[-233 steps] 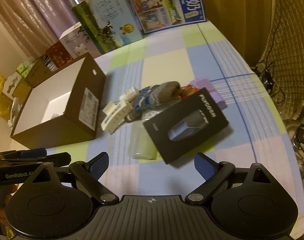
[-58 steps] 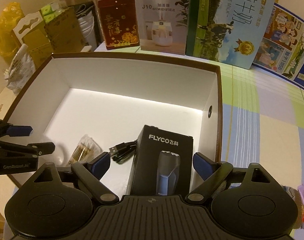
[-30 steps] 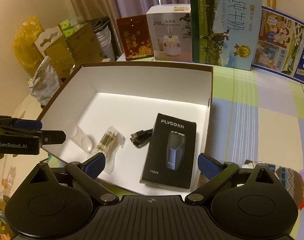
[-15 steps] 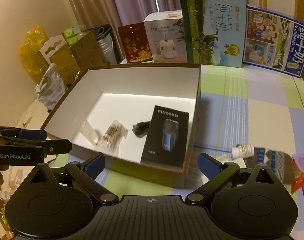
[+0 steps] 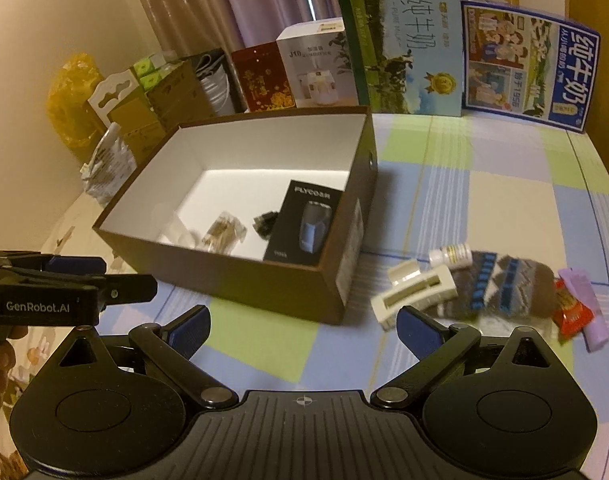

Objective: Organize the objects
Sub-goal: 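Withdraw both tools from the box, then move both tools toward the white hair clip and lavender tube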

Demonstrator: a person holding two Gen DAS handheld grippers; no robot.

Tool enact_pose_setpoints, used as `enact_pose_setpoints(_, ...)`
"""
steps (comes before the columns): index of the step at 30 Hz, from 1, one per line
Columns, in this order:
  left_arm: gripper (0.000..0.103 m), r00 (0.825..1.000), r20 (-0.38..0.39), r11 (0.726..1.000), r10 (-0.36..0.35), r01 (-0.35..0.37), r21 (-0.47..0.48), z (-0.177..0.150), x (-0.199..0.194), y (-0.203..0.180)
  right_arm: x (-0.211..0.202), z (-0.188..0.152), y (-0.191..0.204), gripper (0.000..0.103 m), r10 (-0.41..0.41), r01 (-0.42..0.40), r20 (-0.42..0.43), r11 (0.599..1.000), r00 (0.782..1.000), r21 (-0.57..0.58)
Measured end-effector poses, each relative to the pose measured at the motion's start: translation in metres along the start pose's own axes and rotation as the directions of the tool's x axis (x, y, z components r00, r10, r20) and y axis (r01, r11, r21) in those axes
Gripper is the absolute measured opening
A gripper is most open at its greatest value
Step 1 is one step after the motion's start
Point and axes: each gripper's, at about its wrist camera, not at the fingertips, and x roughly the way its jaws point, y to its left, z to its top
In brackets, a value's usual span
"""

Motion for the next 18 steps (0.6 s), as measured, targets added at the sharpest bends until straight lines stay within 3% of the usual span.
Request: enact_pose_setpoints(18,0.077,0.999,-0.027,1.0,-0.018,0.018,0.017,-0.03,-0.006,-0.075,-0.045,-0.036,-0.06,0.097,-0.001,0.002,-0.022,1.0,1.0,0.029)
